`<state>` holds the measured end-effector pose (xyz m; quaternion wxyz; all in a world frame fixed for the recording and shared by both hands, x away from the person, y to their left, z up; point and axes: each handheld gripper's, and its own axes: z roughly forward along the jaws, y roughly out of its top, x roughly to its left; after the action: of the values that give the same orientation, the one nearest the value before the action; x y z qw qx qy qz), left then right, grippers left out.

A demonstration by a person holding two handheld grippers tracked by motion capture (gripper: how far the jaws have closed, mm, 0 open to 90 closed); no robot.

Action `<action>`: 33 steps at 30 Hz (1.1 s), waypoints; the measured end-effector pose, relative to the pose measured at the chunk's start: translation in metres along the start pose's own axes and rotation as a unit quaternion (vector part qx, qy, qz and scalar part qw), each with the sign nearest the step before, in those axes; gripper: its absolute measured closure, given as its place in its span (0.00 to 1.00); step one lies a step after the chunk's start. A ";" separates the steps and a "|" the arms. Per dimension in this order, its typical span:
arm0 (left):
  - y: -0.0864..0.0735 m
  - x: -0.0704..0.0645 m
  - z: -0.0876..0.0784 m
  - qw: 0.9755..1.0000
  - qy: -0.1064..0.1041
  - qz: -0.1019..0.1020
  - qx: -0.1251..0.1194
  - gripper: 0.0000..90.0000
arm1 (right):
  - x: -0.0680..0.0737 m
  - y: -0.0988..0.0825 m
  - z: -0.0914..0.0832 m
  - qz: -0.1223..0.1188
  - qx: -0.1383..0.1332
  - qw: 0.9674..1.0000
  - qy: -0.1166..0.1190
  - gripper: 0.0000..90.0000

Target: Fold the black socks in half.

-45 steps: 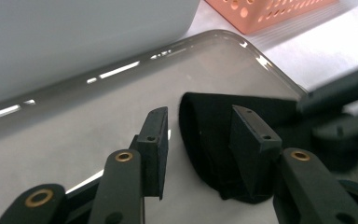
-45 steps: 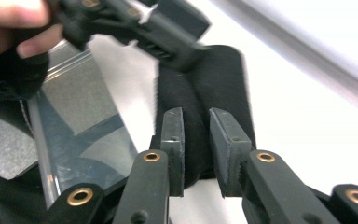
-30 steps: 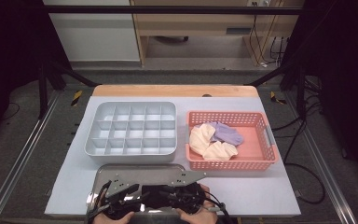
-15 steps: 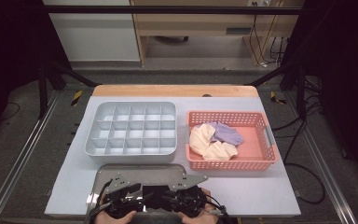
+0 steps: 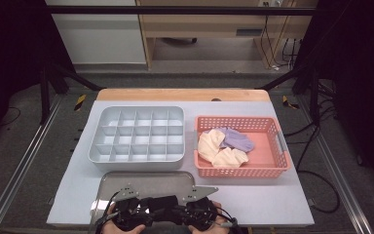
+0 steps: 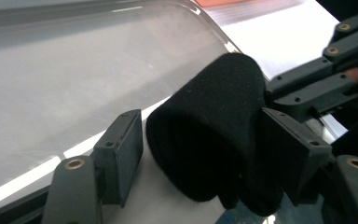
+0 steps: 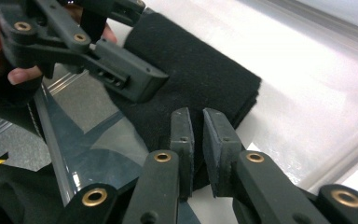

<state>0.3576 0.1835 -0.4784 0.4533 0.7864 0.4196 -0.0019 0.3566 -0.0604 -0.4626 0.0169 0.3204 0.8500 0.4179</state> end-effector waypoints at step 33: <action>0.026 -0.015 -0.027 0.998 0.025 0.031 -0.050 0.72 | -0.039 -0.009 -0.039 0.024 -0.080 0.992 -0.090 0.71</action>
<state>0.3556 0.1868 -0.4383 0.4814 0.7750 0.4059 0.0531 0.3712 -0.1130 -0.4529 0.1086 0.3750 0.8009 0.4541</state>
